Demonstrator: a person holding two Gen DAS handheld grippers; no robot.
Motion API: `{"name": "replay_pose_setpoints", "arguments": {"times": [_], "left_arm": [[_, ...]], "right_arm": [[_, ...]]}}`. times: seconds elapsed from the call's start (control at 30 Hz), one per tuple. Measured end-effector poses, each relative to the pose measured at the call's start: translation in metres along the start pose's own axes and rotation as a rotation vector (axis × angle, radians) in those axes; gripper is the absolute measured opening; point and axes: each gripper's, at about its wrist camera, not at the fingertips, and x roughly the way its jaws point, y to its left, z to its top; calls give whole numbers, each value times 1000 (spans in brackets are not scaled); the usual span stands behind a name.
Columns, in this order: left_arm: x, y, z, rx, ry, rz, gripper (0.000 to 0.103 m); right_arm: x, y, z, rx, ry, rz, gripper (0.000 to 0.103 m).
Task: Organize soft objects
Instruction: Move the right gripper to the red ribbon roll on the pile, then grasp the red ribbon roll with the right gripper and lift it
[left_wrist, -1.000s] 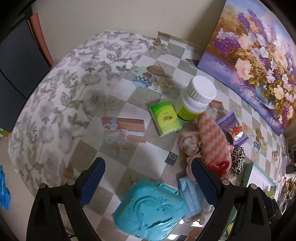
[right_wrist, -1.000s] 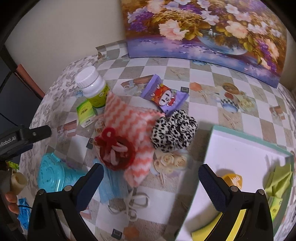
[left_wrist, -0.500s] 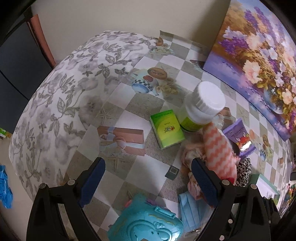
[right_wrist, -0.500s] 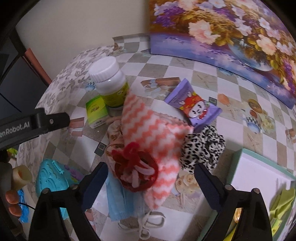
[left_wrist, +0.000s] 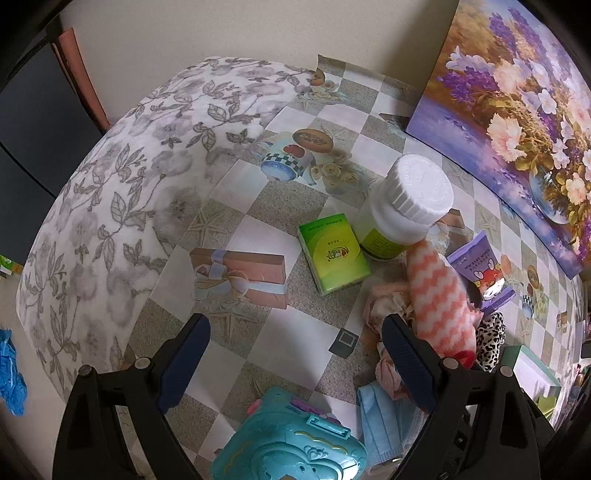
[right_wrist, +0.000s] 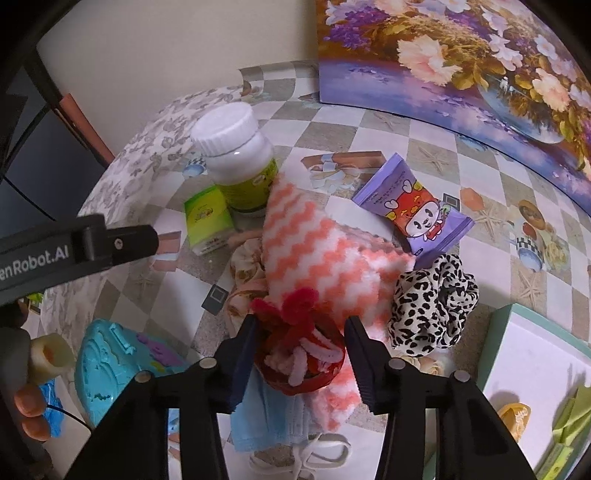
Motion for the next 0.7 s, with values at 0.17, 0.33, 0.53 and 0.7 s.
{"name": "replay_pose_setpoints", "arguments": {"times": [0.17, 0.33, 0.53, 0.7], "left_arm": [[0, 0, 0, -2, -1, 1, 94], [-3, -4, -1, 9, -5, -5, 94], [-7, -11, -2, 37, -7, 0, 94], [-9, -21, -3, 67, -7, 5, 94]], "right_arm": [[-5, -2, 1, 4, -11, 16, 38], [-13, -5, 4, 17, -27, 48, 26], [-24, -12, 7, 32, -36, 64, 26], [-32, -24, 9, 73, -40, 81, 26]]}}
